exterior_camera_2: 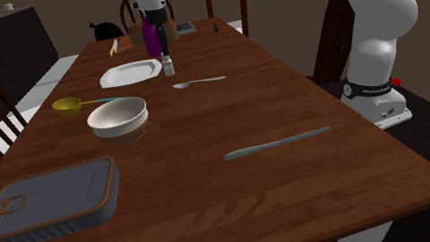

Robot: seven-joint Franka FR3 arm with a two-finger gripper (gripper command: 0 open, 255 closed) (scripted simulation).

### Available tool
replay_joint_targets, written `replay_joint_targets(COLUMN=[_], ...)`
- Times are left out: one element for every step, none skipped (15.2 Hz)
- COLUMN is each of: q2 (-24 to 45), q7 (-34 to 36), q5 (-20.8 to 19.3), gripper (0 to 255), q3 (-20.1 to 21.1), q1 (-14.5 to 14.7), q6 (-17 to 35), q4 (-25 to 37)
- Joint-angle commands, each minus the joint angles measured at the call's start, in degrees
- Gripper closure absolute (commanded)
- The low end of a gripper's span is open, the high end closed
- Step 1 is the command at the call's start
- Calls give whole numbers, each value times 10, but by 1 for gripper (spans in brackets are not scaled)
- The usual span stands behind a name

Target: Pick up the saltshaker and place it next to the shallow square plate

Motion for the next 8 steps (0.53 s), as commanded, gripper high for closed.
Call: replay_joint_targets(q2=[-5, -10, -13, -15, -15, -16, -16, -15], q7=[0, 1, 1, 2, 2, 2, 2, 2], q5=[-1, -1, -2, -2, -2, -2, -2, -2], gripper=[0, 0, 0, 0, 0, 0, 0, 0], q3=[0, -1, -1, -1, -1, -1, -1, -1], q1=[0, 0, 0, -1, -1, -1, -1, -1], q6=[-16, -33, -50, -64, -64, -64, -64, -64], q4=[11, 23, 37, 49, 49, 48, 49, 49])
